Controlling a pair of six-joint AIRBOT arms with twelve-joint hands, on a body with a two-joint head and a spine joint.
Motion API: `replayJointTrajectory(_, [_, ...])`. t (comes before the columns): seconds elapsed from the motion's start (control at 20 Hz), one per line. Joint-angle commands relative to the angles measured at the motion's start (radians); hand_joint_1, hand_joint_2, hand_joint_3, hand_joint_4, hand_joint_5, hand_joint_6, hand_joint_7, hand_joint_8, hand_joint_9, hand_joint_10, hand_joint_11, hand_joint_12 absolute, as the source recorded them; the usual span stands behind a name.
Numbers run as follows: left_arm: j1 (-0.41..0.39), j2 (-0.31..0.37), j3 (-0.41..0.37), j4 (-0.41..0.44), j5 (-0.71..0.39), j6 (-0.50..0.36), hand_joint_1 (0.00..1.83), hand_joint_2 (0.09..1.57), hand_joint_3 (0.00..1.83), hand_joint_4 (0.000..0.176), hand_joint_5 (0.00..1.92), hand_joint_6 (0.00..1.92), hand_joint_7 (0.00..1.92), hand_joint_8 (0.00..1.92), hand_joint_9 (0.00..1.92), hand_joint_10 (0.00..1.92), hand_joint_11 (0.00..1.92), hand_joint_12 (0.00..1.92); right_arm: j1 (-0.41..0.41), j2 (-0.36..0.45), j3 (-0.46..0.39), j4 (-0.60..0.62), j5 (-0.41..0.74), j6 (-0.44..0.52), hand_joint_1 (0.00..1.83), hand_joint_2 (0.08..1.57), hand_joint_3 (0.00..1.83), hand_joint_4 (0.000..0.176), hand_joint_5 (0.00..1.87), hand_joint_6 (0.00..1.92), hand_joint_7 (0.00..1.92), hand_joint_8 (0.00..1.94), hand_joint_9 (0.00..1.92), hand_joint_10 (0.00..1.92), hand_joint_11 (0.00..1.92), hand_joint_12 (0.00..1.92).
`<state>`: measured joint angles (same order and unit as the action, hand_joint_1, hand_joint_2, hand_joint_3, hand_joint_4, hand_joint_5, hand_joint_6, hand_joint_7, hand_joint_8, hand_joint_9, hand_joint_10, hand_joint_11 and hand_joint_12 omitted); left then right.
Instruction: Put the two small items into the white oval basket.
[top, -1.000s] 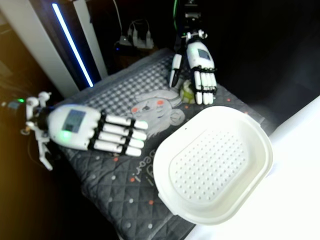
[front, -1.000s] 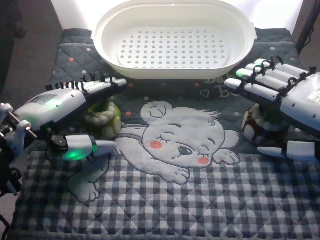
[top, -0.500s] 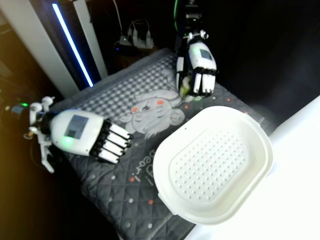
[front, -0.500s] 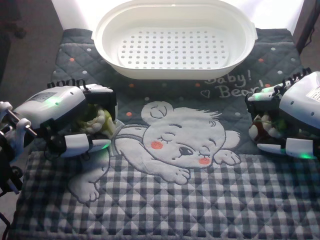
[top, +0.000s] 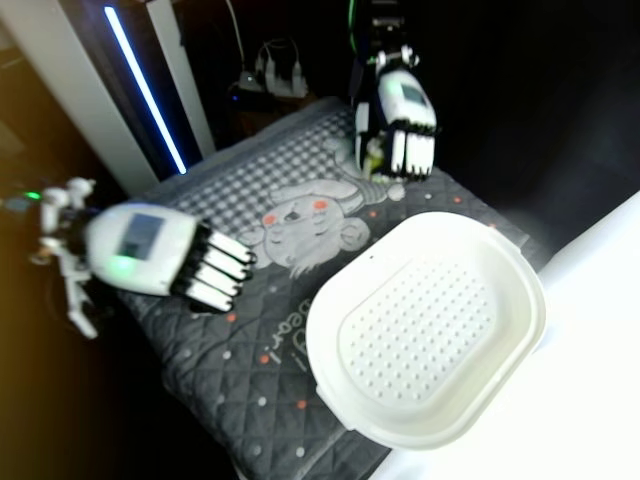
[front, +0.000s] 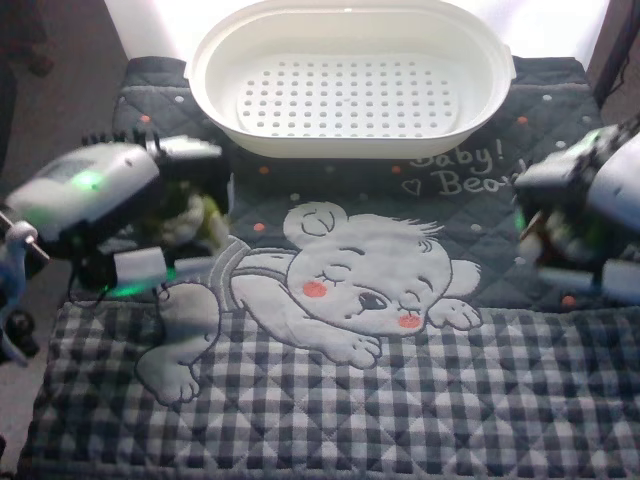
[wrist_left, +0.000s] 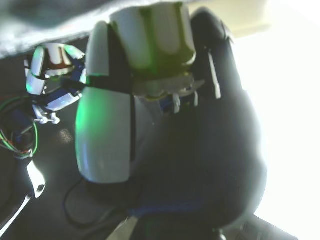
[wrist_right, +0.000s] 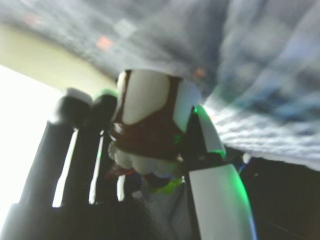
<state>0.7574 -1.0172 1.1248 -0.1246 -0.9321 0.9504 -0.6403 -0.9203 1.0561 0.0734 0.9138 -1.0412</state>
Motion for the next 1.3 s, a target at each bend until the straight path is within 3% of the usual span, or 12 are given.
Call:
replayJointTrajectory(0.0, [-0.022,0.011,0.0,0.01,-0.158,-0.001,1.24,1.4,0.0,0.0,0.46,1.67,0.35,1.82,0.53,1.9,0.47,1.92,0.007,0.009,-0.001,0.011,0.149,0.0,1.33,1.25,0.0,0.0,0.62,1.44,0.75,1.39,0.7,1.57,0.65,1.81])
replayJointTrajectory(0.2, [-0.145,-0.004,0.044,0.049,-0.114,0.0,1.24,1.39,0.0,0.0,0.41,1.67,0.42,1.78,0.58,1.89,0.64,1.92,0.059,0.003,0.029,0.045,0.182,0.0,1.23,1.22,0.0,0.0,0.7,1.24,0.89,1.38,1.04,1.61,1.07,1.9])
replayJointTrajectory(0.4, [-0.316,-0.081,0.156,0.08,0.043,0.0,1.13,1.36,0.0,0.0,0.49,1.53,0.63,1.79,0.74,1.92,0.92,1.92,0.228,-0.092,0.143,0.03,0.03,0.0,1.33,1.24,0.01,0.0,0.66,1.55,0.74,1.27,0.7,1.48,0.53,1.66])
replayJointTrajectory(0.65, [-0.445,-0.199,0.302,0.077,0.199,-0.001,1.15,1.36,0.0,0.0,0.49,1.49,0.64,1.85,0.95,1.92,1.14,1.92,0.389,-0.229,0.3,0.031,-0.12,0.0,1.35,1.21,0.0,0.0,0.66,1.31,0.79,1.28,0.8,1.48,0.74,1.71])
replayJointTrajectory(0.7, [-0.462,-0.235,0.344,0.069,0.23,-0.001,1.43,0.96,0.72,0.0,0.39,1.46,0.59,1.81,0.78,1.92,1.13,1.92,0.401,-0.258,0.332,0.033,-0.147,0.0,1.34,1.24,0.01,0.0,0.62,1.36,0.75,1.36,0.76,1.56,0.67,1.77])
replayJointTrajectory(0.75, [-0.478,-0.263,0.376,0.068,0.26,-0.001,1.5,0.79,1.02,0.0,0.35,1.48,0.64,1.82,0.82,1.92,1.19,1.92,0.413,-0.277,0.353,0.033,-0.168,0.0,1.34,1.24,0.0,0.0,0.61,1.38,0.74,1.35,0.77,1.55,0.69,1.78])
replayJointTrajectory(0.85, [-0.49,-0.3,0.421,0.05,0.3,-0.002,1.45,1.17,0.3,0.0,0.3,1.46,0.48,1.66,0.62,1.84,0.73,1.92,0.435,-0.319,0.398,0.039,-0.21,0.0,1.25,1.23,0.0,0.0,0.64,1.26,0.86,1.41,0.96,1.55,0.96,1.81])
replayJointTrajectory(0.95, [-0.49,-0.33,0.455,0.043,0.332,-0.009,1.28,1.32,0.02,0.0,0.27,1.38,0.55,1.64,0.43,1.72,0.43,1.92,0.442,-0.341,0.426,0.046,-0.238,0.0,1.19,1.3,0.0,0.0,0.53,1.38,0.76,1.63,0.95,1.76,1.02,1.92])
replayJointTrajectory(1.05, [-0.49,-0.348,0.475,0.041,0.356,-0.009,1.03,1.18,0.0,0.023,0.08,0.63,0.08,0.52,0.05,0.98,0.05,1.71,0.443,-0.342,0.428,0.049,-0.247,0.0,0.81,1.13,0.0,0.01,0.04,0.25,0.08,0.32,0.16,0.89,0.11,1.56])
replayJointTrajectory(1.1, [-0.489,-0.351,0.482,0.037,0.369,-0.009,0.92,1.15,0.0,0.074,0.05,0.32,0.03,0.18,0.01,0.57,0.01,1.51,0.443,-0.343,0.427,0.049,-0.247,0.0,0.7,1.1,0.0,0.042,0.01,0.05,0.01,0.06,0.03,0.41,0.02,1.25])
replayJointTrajectory(1.2, [-0.484,-0.351,0.484,0.028,0.375,-0.009,0.67,1.03,0.0,0.153,0.0,0.0,0.0,0.0,0.0,0.0,0.0,0.03,0.443,-0.343,0.426,0.049,-0.249,0.0,0.46,1.02,0.0,0.077,0.0,0.0,0.0,0.0,0.0,0.0,0.0,0.02])
replayJointTrajectory(1.25, [-0.482,-0.345,0.483,0.023,0.377,-0.009,0.67,1.03,0.0,0.153,0.0,0.0,0.0,0.0,0.0,0.0,0.0,0.03,0.443,-0.343,0.424,0.049,-0.252,0.0,0.46,1.02,0.0,0.077,0.0,0.0,0.0,0.0,0.0,0.0,0.0,0.02])
